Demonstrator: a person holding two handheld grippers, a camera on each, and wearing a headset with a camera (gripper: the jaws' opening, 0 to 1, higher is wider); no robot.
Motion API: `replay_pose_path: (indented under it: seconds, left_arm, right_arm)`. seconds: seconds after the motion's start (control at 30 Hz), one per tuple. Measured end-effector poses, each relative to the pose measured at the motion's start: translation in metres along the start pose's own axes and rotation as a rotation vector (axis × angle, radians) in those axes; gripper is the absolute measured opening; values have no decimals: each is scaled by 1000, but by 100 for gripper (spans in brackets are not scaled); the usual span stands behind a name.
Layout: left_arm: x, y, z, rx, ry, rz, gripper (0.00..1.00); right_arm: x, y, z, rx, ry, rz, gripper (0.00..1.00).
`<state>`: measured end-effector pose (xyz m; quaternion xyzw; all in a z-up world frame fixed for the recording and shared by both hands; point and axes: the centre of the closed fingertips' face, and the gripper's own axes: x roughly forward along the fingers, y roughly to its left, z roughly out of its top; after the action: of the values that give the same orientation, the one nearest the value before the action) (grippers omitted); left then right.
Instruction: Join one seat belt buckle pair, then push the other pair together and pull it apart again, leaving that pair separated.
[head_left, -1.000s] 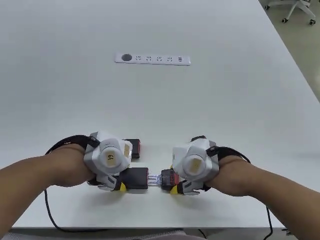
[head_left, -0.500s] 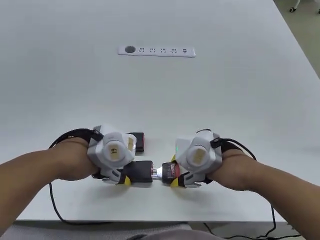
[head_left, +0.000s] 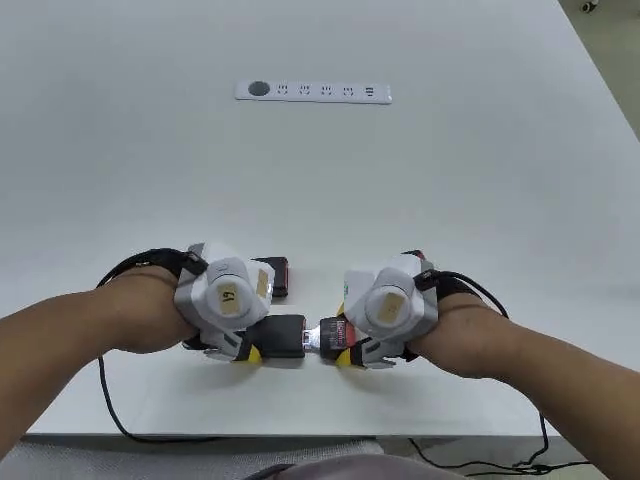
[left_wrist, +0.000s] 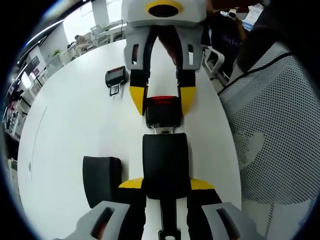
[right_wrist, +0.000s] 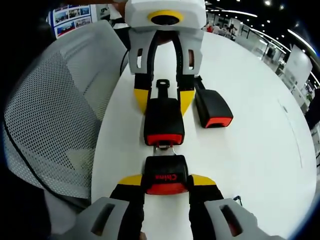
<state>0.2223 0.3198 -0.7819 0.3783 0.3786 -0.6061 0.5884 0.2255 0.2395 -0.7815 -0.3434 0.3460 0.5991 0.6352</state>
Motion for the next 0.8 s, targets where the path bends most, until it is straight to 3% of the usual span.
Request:
replay_pose_path:
  seconds: [0.17, 0.37, 0.8]
  left_arm:
    - [0, -1, 2, 16, 1, -5, 31]
    - [0, -1, -1, 7, 4, -2, 31]
    - [0, 0, -1, -42, -5, 21, 31]
  right_arm:
    - [6, 1, 16, -6, -34, -16, 30]
    - [2, 9, 12, 2, -26, -9, 30]
    - [-1, 6, 3, -14, -11, -13, 31]
